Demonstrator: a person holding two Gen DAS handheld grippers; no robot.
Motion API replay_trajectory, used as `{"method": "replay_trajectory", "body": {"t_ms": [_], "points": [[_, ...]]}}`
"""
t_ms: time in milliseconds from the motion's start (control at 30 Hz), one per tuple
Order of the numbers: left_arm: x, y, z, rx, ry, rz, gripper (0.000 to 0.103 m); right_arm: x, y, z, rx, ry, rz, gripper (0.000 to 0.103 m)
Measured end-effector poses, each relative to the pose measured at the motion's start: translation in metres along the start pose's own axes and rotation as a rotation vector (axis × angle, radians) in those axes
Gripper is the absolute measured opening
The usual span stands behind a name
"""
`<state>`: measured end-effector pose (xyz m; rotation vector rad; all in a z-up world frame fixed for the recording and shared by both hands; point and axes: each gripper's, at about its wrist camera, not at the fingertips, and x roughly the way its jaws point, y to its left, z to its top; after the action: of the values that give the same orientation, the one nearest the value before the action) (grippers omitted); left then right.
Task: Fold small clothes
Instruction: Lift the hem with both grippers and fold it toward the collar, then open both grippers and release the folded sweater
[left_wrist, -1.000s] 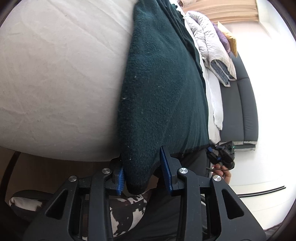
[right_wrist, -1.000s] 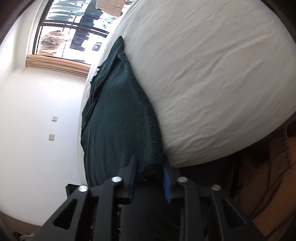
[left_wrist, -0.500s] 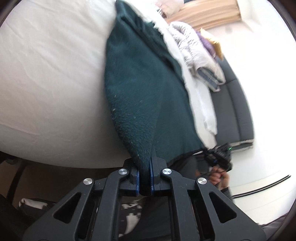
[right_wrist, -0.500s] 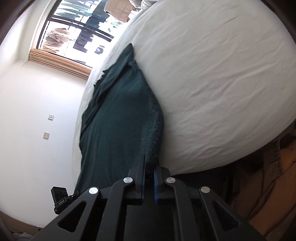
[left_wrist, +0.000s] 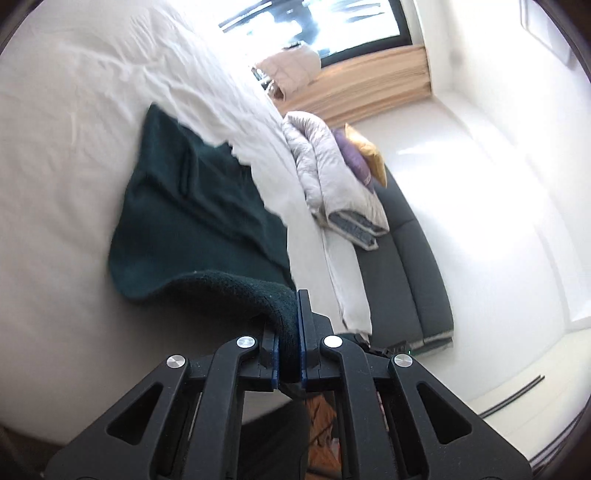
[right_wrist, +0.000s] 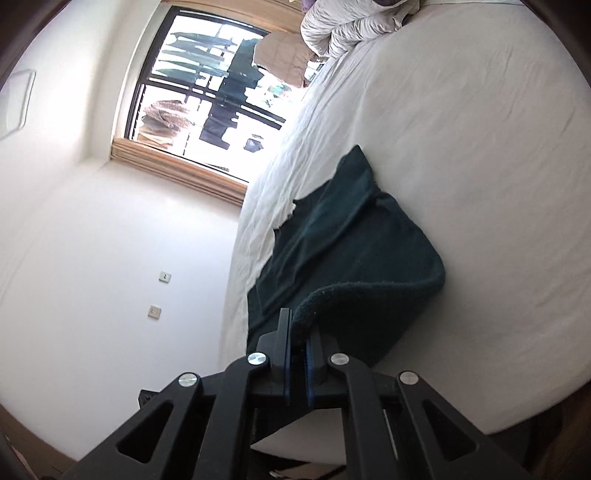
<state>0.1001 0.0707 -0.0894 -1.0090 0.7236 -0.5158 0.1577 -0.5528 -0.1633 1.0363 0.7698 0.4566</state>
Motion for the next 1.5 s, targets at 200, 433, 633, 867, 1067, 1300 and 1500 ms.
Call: {"method": "replay_trajectory", "body": {"t_ms": [200,433,633,867,1067,1300,1500], "points": [[0.038,0.026,0.078,-0.142,-0.074,0.0,0.006,0.05,0.008,0.058,0.072,-0.071,0.035,0.006],[0.093,0.07,0.157,-0.21,-0.093,0.089,0.006,0.121,0.014,0.129,0.111,-0.095,-0.007,0.006],[0.136,0.117,0.199,-0.283,-0.093,0.153,0.006,0.173,-0.008,0.172,0.156,-0.103,-0.122,0.006],[0.178,0.159,0.223,-0.313,-0.055,0.221,0.006,0.217,-0.032,0.196,0.148,-0.089,-0.251,0.006],[0.207,0.196,0.229,-0.383,-0.019,0.244,0.007,0.242,-0.044,0.201,0.125,-0.059,-0.349,0.024],[0.206,0.203,0.248,-0.381,-0.017,0.176,0.017,0.204,-0.028,0.202,0.058,-0.206,-0.31,0.074],[0.154,0.159,0.262,-0.235,-0.121,0.206,0.073,0.192,0.001,0.179,-0.138,-0.106,-0.347,0.074]]}}
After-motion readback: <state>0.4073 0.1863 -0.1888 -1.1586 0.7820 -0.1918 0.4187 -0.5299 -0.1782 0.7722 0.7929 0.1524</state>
